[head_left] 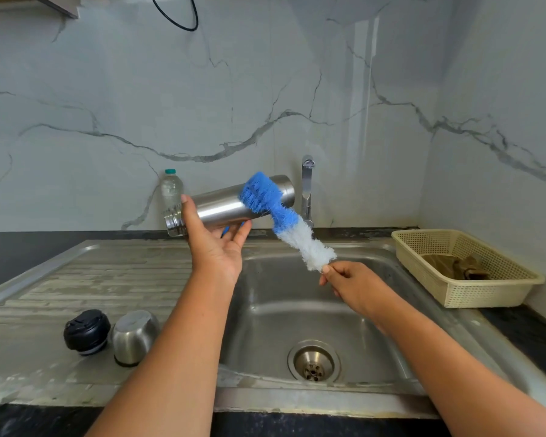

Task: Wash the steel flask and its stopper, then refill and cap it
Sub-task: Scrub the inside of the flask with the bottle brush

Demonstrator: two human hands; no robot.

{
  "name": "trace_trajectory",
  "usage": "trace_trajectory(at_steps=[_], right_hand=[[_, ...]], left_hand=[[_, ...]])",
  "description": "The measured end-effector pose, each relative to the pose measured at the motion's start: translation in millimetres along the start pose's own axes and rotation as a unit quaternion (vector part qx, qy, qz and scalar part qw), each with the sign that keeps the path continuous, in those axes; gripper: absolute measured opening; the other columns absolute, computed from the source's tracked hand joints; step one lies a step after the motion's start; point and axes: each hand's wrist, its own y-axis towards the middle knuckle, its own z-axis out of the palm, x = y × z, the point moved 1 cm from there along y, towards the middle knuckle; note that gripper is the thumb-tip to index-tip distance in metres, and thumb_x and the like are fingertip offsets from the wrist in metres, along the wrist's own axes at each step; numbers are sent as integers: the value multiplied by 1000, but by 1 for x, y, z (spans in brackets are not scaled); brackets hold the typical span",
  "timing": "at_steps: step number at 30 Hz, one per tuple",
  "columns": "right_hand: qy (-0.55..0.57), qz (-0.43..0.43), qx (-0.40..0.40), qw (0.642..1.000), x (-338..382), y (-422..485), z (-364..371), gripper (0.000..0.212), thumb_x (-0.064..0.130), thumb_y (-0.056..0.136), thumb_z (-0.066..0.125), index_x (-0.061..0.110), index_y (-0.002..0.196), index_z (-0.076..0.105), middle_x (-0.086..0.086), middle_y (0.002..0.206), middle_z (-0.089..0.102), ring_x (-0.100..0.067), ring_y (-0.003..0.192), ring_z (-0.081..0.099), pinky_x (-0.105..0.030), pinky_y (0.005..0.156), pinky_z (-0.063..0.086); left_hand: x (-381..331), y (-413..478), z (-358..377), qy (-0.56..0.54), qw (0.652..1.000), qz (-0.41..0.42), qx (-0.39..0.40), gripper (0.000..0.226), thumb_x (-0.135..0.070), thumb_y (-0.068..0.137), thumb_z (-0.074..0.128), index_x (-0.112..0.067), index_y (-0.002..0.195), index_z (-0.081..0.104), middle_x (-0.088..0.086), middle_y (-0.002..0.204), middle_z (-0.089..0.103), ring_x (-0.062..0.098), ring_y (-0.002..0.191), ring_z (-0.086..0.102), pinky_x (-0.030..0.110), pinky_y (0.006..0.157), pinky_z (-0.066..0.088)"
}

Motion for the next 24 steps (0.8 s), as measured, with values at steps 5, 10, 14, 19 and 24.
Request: trace_trajectory(at_steps=[5,10,14,19,24], right_hand=[[0,-10,-13,1000,1,6,3,35,40,106,48,23,86,71,-2,70,52,-17,64,47,-30,63,41],[-2,6,-5,1000,-5,6,0,35,40,106,48,22,88,71,-1,69,52,-14,61,45,-29,60,39],[-4,5,-11,1000,-5,9,0,35,39,107,48,21,87,71,-1,67,51,-14,61,45,-29,61,39],[-1,8,-23,1000,-7,8,-3,36,40,107,47,21,88,71,-2,70,52,-15,63,46,-30,61,40],[-5,16,-37,999,-10,10,-6,36,42,106,47,23,87,71,-2,72,53,-16,67,48,-31,64,41]], left_hand=[[1,-3,3,-3,1000,-12,-10,58,-55,89,72,-19,133,59,21,130,63,36,116,67,56,87,62],[0,2,0,48,998,-4,-40,42,-47,88,74,-25,121,60,12,129,59,35,114,66,61,87,61],[-1,8,-3,56,997,-7,-62,59,-44,81,81,-21,131,58,15,131,60,40,111,68,57,80,63],[-1,13,-5,71,996,-13,-57,70,-40,74,86,-18,133,57,21,131,61,42,109,69,52,74,64],[2,10,-4,70,995,-6,-64,69,-42,75,85,-18,133,58,19,130,64,40,109,70,49,73,65]])
